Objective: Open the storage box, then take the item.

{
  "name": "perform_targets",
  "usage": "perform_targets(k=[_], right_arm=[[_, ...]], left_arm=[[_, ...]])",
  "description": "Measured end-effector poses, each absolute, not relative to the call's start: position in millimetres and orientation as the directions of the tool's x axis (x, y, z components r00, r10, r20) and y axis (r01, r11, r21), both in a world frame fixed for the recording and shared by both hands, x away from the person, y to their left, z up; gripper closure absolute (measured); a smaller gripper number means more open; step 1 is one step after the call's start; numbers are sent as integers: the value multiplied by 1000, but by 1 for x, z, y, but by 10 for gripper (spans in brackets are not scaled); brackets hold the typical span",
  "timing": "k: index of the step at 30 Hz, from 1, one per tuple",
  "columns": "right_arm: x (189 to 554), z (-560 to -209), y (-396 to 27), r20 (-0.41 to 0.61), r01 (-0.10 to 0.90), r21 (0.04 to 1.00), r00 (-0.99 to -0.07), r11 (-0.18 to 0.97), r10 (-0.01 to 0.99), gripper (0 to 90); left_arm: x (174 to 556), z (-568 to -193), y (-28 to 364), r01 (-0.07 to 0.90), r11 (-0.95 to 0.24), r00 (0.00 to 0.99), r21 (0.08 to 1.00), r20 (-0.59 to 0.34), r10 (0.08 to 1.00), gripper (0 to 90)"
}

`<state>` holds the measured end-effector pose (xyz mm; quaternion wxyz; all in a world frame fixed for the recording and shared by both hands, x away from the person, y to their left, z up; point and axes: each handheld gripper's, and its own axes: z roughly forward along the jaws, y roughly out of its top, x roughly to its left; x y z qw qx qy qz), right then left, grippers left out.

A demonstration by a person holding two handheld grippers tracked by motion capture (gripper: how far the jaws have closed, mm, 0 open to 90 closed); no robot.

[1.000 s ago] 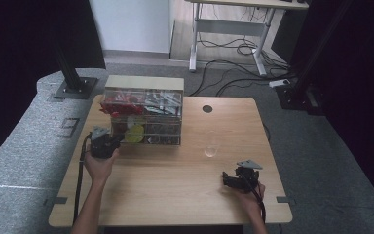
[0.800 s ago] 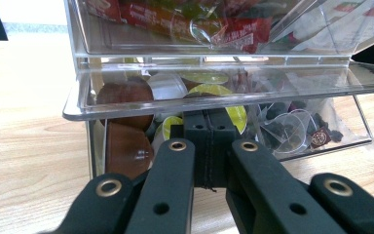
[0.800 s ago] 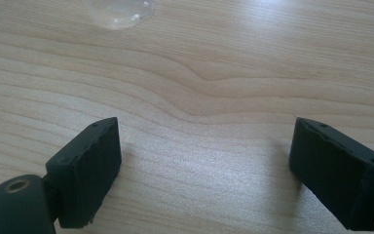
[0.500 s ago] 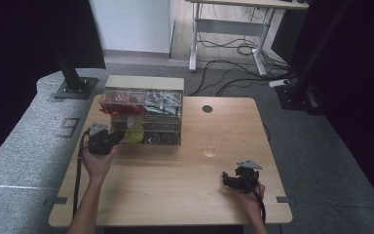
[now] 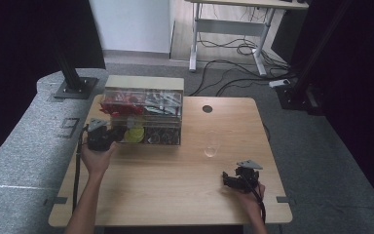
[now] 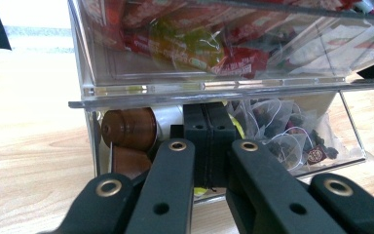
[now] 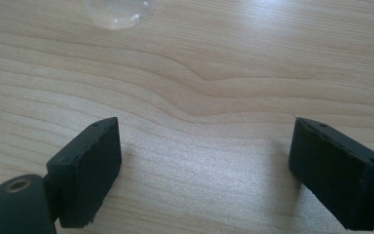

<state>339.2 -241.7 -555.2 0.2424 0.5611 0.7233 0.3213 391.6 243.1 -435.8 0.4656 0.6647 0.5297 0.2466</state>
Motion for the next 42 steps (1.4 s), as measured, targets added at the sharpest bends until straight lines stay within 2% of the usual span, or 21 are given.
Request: perform_targets(k=[30, 34, 39, 42], right_arm=[[339, -555, -242, 10, 655, 738, -251, 163, 968, 124], [339, -555, -242, 11, 654, 740, -248, 159, 969, 143], [336, -553, -241, 21, 652, 744, -244, 148, 970, 223], [336, -549, -241, 38, 649, 748, -252, 140, 967, 226]], left_arm=[[401, -421, 245, 473, -5, 318, 881, -165, 933, 900], [401, -421, 246, 474, -11, 320, 880, -161, 934, 900], [402, -421, 245, 481, -12, 318, 877, -162, 934, 900], [402, -422, 243, 480, -23, 322, 877, -152, 935, 900]])
